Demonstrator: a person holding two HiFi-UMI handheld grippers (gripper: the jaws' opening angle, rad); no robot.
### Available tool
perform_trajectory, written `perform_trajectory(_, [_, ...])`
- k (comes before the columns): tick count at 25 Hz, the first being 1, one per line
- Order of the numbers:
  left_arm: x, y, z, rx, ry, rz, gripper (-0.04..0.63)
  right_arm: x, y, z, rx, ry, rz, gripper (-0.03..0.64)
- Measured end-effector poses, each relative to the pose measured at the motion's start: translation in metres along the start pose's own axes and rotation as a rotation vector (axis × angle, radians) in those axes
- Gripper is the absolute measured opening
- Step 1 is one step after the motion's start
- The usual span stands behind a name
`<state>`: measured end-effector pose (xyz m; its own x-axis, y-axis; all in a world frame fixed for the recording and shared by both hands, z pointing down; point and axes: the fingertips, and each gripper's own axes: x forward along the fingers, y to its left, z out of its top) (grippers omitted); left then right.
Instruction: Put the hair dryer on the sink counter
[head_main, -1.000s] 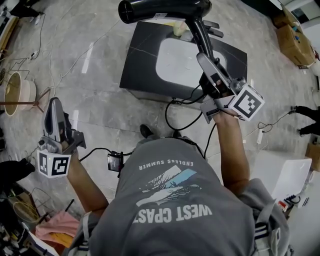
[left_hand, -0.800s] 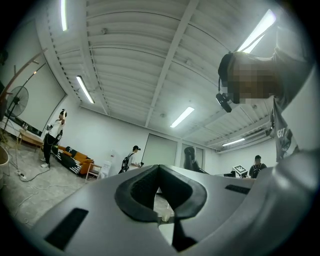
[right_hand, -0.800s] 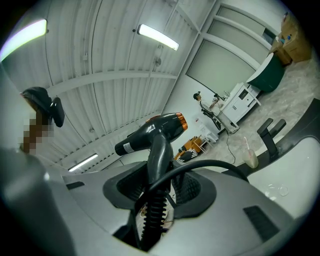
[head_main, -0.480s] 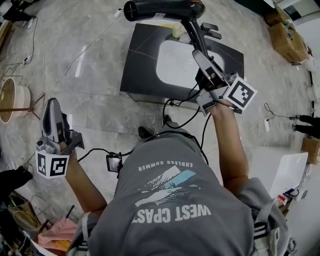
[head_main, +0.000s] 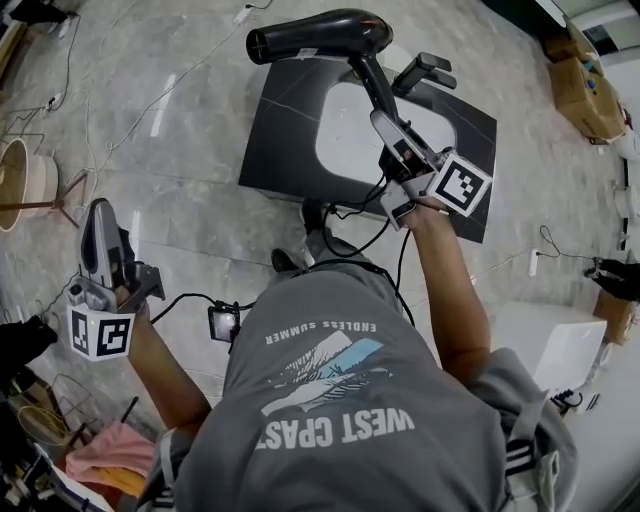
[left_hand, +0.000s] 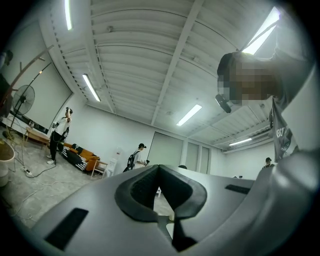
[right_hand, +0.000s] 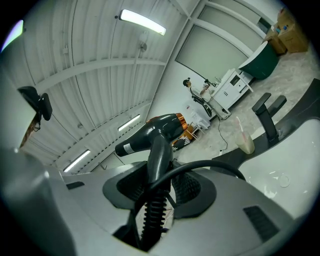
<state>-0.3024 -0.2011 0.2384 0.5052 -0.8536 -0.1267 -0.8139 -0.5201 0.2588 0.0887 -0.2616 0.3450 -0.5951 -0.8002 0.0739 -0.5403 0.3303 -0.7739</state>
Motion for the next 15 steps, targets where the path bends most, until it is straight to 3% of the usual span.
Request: perform_trajectory(15, [0.021,0.025,-0.027,-0.026,0.053,0.099,0.017,0.054,-0.082,-0.033,0.017,0.122,-0.033,0.167])
